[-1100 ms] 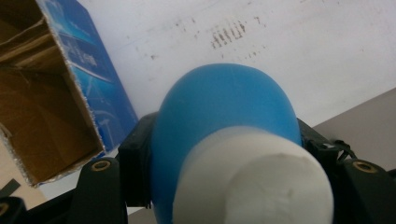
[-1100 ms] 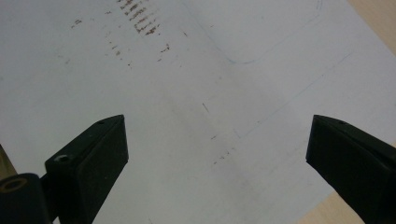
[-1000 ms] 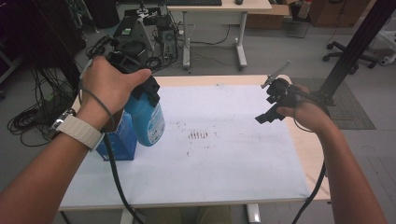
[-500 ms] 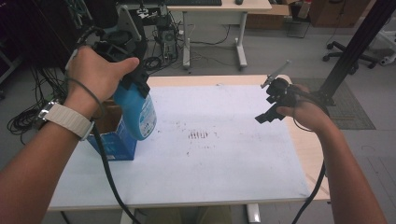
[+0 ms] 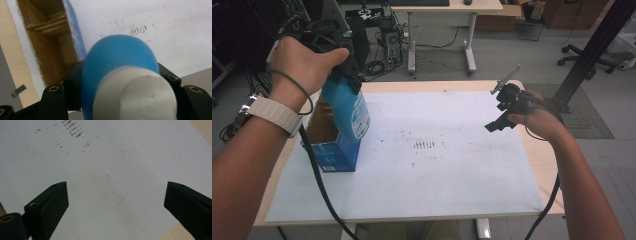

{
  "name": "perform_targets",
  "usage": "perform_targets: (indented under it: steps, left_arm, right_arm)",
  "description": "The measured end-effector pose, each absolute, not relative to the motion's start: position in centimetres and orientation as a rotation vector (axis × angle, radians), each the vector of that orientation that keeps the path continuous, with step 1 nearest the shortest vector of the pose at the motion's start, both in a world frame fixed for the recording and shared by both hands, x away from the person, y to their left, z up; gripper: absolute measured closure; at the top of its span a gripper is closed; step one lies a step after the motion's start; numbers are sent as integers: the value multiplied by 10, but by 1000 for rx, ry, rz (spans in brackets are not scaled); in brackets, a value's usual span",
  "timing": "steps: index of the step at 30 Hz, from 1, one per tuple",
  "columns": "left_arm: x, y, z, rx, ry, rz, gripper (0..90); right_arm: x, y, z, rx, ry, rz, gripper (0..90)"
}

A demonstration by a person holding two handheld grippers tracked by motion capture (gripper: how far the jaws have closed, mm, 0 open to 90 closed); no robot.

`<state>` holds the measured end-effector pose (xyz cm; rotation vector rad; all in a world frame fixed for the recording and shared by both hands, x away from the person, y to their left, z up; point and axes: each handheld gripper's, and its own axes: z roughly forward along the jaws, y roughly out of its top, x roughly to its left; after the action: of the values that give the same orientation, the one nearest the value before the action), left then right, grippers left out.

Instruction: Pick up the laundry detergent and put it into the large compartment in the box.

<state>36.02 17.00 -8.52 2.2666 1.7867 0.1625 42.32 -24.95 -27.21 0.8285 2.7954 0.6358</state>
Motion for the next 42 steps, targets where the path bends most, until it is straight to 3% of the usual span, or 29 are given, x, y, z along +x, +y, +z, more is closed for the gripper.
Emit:
perform_targets:
  steps: [42]
  left_arm:
    - [380, 219, -73, 2142, 1951, 222, 372]
  right_arm:
    - [433, -253, -277, 846, 2800, 628, 58]
